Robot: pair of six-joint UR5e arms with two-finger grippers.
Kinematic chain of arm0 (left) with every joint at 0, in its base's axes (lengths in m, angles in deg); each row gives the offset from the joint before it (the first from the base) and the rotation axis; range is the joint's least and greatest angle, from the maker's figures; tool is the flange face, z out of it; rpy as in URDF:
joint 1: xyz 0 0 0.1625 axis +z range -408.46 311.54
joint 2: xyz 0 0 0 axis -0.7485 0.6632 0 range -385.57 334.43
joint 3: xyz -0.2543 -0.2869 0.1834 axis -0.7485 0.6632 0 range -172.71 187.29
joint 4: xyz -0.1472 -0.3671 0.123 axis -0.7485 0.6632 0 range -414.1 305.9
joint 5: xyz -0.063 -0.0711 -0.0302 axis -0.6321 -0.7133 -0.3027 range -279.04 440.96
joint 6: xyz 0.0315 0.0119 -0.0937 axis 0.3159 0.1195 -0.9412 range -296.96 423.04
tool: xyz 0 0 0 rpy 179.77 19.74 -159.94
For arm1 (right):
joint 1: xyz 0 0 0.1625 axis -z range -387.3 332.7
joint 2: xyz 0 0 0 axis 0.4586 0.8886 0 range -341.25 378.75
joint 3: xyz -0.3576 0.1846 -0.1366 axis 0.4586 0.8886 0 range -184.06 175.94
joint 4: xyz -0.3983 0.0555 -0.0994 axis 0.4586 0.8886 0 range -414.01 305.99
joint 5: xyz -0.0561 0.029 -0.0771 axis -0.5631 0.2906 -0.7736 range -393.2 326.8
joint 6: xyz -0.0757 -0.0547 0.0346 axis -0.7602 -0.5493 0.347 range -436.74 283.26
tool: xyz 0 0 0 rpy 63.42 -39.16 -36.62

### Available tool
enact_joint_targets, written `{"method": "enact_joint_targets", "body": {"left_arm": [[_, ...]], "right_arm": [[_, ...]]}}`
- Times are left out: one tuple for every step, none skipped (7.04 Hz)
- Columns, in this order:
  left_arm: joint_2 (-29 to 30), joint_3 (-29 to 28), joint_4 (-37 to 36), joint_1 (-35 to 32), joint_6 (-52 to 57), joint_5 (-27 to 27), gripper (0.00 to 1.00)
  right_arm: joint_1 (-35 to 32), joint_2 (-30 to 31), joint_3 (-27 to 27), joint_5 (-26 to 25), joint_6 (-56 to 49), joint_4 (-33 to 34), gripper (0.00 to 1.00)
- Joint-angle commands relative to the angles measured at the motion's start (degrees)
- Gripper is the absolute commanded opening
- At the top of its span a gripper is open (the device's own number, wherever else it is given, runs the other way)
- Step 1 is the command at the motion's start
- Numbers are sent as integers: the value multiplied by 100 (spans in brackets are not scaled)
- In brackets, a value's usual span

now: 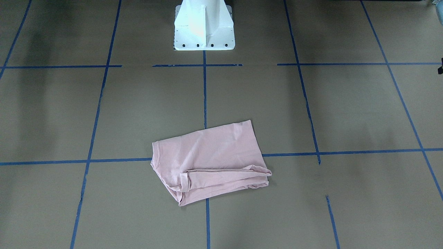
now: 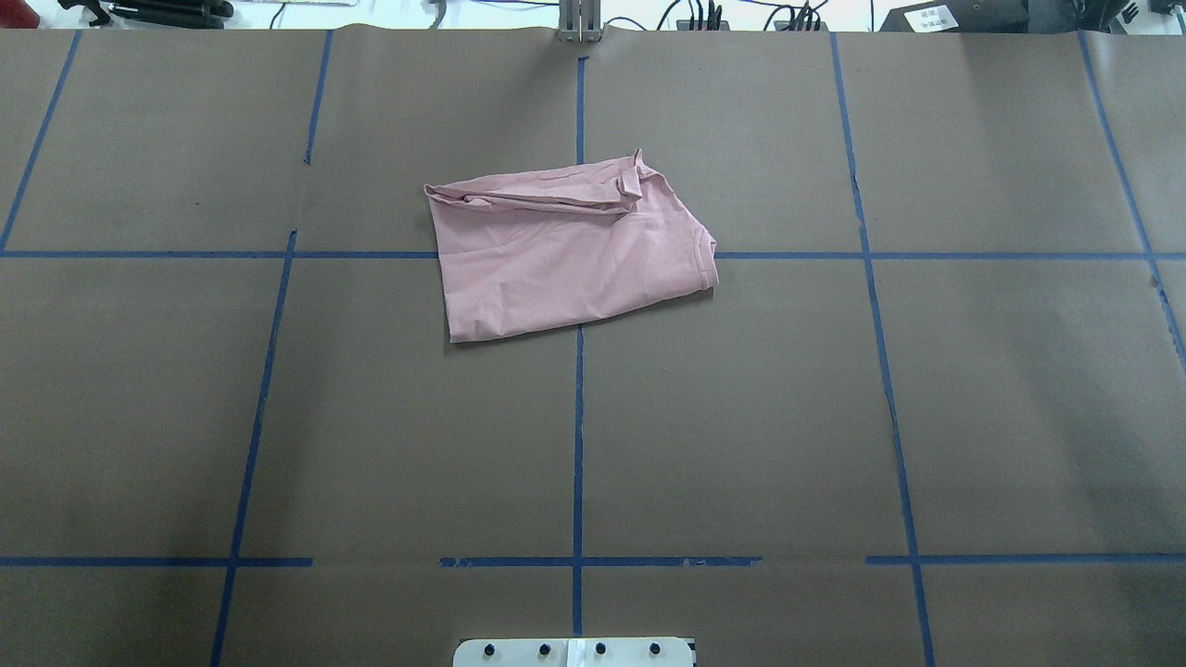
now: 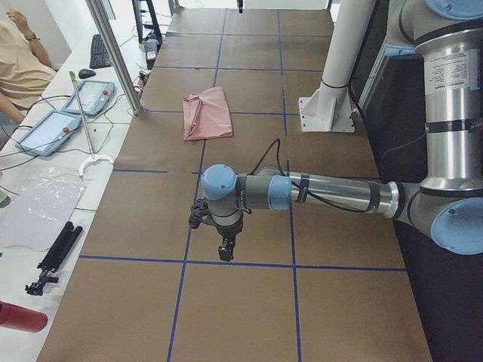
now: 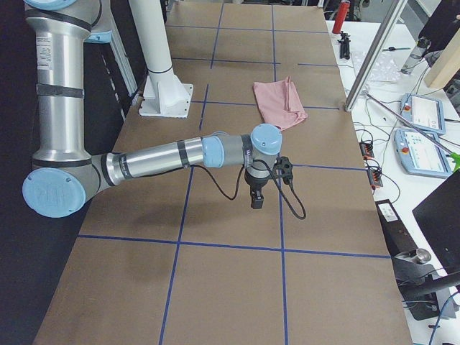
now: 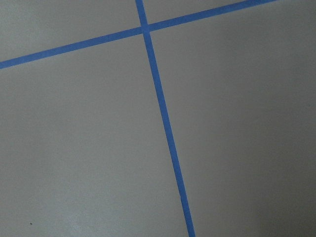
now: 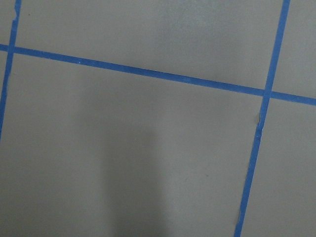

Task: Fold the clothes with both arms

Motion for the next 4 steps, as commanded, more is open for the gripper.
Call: {"method": "enact_joint_targets", "body": {"left_arm": [[38, -31, -6, -8, 14, 3, 100], [38, 13, 29, -8, 31, -6, 100], [3, 48, 38, -8, 31, -6, 100], [-32, 57, 38, -8, 49, 2, 100]], "right_arm": [[0, 19, -14, 48, -2, 0, 100], [0, 11, -6, 30, -2, 0, 100], [0, 10, -6, 22, 7, 0, 100], [0, 10, -32, 30, 7, 0, 100]]}}
